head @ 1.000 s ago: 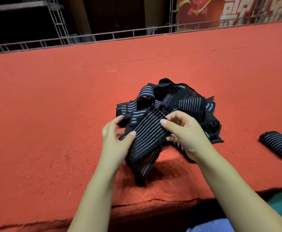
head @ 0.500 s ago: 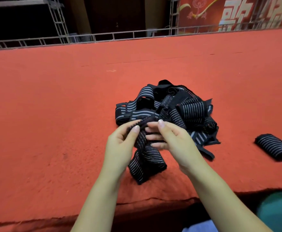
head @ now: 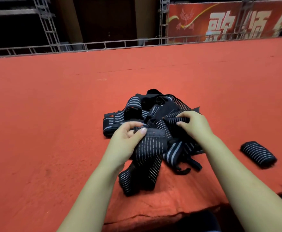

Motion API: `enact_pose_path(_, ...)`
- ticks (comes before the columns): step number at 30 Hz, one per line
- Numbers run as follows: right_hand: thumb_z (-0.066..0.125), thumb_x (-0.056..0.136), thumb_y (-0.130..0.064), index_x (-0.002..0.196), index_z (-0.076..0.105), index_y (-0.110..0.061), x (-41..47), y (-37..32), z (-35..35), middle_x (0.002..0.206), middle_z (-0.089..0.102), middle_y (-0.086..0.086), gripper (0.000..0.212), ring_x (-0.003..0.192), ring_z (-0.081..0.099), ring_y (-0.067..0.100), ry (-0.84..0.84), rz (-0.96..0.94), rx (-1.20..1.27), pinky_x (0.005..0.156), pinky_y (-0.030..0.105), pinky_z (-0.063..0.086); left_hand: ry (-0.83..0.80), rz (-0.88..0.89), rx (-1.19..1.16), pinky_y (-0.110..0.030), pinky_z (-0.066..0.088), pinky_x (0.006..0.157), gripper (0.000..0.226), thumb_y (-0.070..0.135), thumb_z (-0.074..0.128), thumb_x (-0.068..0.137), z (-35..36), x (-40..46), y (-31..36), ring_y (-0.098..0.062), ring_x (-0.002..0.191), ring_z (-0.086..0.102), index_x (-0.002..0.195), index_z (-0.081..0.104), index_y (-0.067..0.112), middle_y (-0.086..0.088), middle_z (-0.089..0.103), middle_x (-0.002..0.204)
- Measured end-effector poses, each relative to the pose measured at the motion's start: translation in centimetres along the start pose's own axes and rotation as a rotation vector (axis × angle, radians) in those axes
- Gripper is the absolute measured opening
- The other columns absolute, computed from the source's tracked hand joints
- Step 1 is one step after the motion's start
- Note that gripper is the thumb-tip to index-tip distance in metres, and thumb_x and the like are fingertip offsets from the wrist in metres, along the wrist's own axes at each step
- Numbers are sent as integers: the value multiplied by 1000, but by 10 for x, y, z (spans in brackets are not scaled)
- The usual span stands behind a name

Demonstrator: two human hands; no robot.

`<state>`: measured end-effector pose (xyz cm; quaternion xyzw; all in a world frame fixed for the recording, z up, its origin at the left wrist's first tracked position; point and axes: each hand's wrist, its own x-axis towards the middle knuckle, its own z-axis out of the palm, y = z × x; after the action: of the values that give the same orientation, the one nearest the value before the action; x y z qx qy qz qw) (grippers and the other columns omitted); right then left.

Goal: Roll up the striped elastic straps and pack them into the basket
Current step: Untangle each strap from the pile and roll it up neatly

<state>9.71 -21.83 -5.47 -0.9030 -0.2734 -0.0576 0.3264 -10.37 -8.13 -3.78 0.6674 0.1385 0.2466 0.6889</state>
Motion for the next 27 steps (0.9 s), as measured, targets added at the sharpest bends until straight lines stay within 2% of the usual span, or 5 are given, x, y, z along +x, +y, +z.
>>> enact_pose_path(5, 72, 84, -18, 95, 72, -19, -6, -2, -19, 92, 70, -4, 11, 87, 64, 12, 107, 9, 577, 84, 29, 50, -5, -15, 161, -17, 44, 51, 14, 11, 66, 90, 16, 12, -9, -7, 60, 60, 78, 63, 17, 11, 67, 67)
enact_pose_path(10, 69, 86, -12, 88, 71, -21, -9, -12, -45, 82, 70, -3, 9, 75, 64, 7, 129, -78, 798, 71, 24, 54, 14, 178, 331, -6, 36, 88, 16, 15, 75, 82, 28, 30, -2, 12, 118, 45, 71, 68, 24, 22, 47, 131)
enact_pose_path(13, 66, 87, -7, 85, 69, -22, -9, -20, -56, 77, 67, -5, 15, 68, 63, 2, 109, -120, 926, 63, 16, 51, -32, 215, 342, -23, 35, 101, 15, 16, 75, 82, 35, 39, 6, 8, 129, 38, 73, 70, 27, 18, 40, 139)
enact_pose_path(18, 65, 88, -7, 88, 70, -17, -6, -22, -62, 82, 69, 1, 11, 73, 64, 8, 52, -147, 925, 68, 21, 54, -42, 279, 305, -21, 42, 74, 15, 10, 73, 83, 40, 51, 18, 3, 78, 56, 70, 68, 18, 6, 62, 85)
enact_pose_path(27, 67, 88, -12, 84, 71, -18, 4, -6, -49, 77, 68, -1, 8, 61, 63, 3, 90, -2, 841, 51, 15, 48, 77, 227, 279, -8, 44, 64, 20, 8, 74, 83, 19, 47, 15, 6, 67, 61, 69, 70, 22, 15, 70, 69)
